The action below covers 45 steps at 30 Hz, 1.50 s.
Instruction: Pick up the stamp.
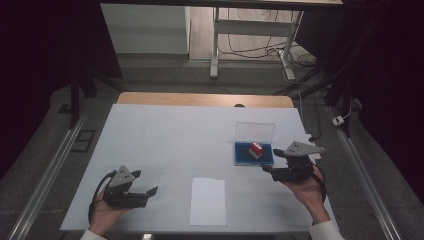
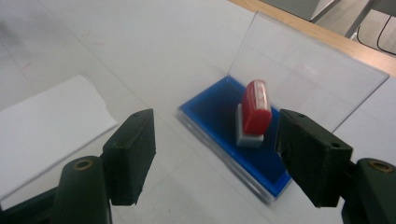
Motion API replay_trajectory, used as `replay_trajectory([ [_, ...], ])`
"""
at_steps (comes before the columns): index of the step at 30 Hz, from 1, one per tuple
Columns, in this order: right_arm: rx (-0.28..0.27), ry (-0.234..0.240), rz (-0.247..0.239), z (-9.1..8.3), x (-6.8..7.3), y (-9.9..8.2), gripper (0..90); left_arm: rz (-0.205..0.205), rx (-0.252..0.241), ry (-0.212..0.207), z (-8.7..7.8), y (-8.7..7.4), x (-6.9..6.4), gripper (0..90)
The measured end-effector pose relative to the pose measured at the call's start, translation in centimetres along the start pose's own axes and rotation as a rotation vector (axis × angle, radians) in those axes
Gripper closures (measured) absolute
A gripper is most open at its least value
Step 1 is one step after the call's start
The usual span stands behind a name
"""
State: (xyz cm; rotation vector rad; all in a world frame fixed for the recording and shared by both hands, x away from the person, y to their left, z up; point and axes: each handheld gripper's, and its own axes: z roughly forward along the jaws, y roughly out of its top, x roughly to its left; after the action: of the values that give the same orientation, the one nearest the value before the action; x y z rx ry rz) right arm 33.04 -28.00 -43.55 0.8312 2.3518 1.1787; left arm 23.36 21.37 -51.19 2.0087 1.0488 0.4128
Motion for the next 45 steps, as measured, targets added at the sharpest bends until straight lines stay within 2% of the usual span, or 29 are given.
replay_trajectory([
  [7,0.03,-0.016,-0.018,0.7,-0.5,1.9,29.7,0.007,0.006,-0.004,0.2,0.0,-0.1,16.0],
  [13,0.042,-0.015,-0.007,1.3,-1.3,3.4,30.6,0.006,0.01,-0.004,0.4,0.1,-0.2,16.1],
  [16,0.04,-0.011,0.014,2.0,-1.9,3.9,30.4,0.008,0.013,-0.004,0.4,0.0,-0.2,16.2],
  [24,0.053,-0.006,0.001,3.4,-2.8,4.1,30.4,0.008,0.017,-0.001,0.5,0.0,-0.1,16.3],
  [27,0.085,0.015,-0.002,4.4,-3.2,4.3,31.7,0.011,0.019,-0.001,0.5,0.0,-0.2,16.4],
  [34,0.132,0.014,0.0,5.7,-3.5,4.0,31.6,0.011,0.02,0.0,0.5,0.0,-0.1,16.4],
  [42,0.152,0.02,0.022,6.5,-4.2,3.8,33.6,0.011,0.022,0.0,0.5,0.0,-0.1,16.4],
  [45,0.179,0.027,0.037,7.0,-4.5,3.4,35.1,0.015,0.026,0.003,0.6,0.0,-0.2,16.4],
])
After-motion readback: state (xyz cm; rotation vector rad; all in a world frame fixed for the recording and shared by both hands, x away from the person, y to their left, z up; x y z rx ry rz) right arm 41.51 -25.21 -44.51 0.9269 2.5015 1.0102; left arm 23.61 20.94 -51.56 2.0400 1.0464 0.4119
